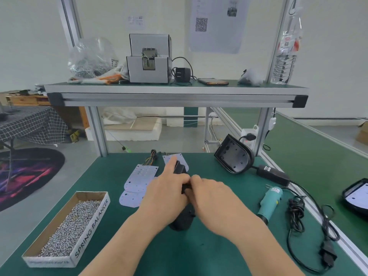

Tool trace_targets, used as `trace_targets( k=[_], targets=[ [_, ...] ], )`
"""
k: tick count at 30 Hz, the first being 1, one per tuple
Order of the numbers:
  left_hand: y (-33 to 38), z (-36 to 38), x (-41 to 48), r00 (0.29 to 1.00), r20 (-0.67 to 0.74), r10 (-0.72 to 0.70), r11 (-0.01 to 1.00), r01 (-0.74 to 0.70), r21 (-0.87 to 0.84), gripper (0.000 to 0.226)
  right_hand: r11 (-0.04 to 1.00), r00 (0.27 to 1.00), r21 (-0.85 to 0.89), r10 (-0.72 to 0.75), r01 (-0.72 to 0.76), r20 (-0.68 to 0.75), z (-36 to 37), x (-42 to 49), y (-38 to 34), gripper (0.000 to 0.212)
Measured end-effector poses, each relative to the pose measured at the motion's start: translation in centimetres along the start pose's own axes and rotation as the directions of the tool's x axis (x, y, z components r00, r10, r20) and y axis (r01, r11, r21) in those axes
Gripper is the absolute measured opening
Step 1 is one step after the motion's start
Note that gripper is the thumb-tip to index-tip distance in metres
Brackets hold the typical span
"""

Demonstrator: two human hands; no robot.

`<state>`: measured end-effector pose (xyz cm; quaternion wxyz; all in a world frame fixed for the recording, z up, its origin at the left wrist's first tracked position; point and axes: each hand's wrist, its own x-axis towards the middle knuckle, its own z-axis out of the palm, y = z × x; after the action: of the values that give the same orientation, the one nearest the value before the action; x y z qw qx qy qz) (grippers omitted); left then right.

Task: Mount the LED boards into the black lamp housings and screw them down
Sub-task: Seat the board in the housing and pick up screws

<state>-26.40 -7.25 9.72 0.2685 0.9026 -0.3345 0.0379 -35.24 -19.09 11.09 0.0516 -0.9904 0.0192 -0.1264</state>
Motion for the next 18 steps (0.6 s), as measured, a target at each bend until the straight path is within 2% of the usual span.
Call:
trace_targets(
  k=[2,4,5,6,7,9,11,14,16,18],
  targets=[
    [0.0,-0.7,-0.2,0.998,0.038,0.040,0.999,-0.039,-0.036,0.015,0.996,1.000,0.089,0.011,-0.010,-0.006,0.3,0.5,0.5,0.019],
    [-0.9,-2.0,-0.5,0.993,0.093,0.070,0.982,-0.052,-0.179,0.035,0.951,0.999,0.308,0.014,-0.003,-0.032,0.3,0.6,1.8,0.027],
    [-1.4,-2.9,-0.8,0.990,0.127,0.058,0.951,-0.016,-0.309,0.046,0.903,0.998,0.430,0.031,-0.002,-0.061,0.2,0.6,2.5,0.032],
    [-1.7,-3.7,-1.0,0.987,0.151,0.047,0.878,0.031,-0.478,0.049,0.850,0.994,0.527,0.057,0.001,-0.094,0.2,0.4,3.1,0.034],
    [-2.2,-4.1,-1.0,0.985,0.165,0.039,0.763,0.078,-0.642,0.044,0.794,0.990,0.607,0.086,0.000,-0.112,0.2,0.3,3.5,0.034],
    [-3.6,-4.0,-0.6,0.984,0.178,-0.005,0.569,0.149,-0.809,0.037,0.641,0.990,0.768,0.116,-0.009,-0.085,0.4,0.0,4.0,0.031],
    [-4.5,-2.8,-0.3,0.974,0.227,0.025,0.454,0.191,-0.870,0.045,0.479,0.994,0.877,0.109,-0.031,-0.024,0.6,0.0,3.9,0.030],
    [-5.2,-0.9,0.0,0.920,0.309,0.240,0.284,0.238,-0.929,0.076,0.304,0.998,0.952,0.061,-0.026,0.007,0.6,0.1,3.1,0.027],
    [-5.6,0.1,0.5,0.900,0.293,0.322,0.207,0.235,-0.950,0.084,0.247,0.999,0.969,0.028,-0.022,0.015,0.7,0.2,2.7,0.029],
    [-5.6,0.9,0.7,0.912,0.257,0.320,0.117,0.231,-0.966,0.073,0.265,1.000,0.964,0.004,-0.025,0.025,0.7,0.3,2.7,0.026]
  ],
)
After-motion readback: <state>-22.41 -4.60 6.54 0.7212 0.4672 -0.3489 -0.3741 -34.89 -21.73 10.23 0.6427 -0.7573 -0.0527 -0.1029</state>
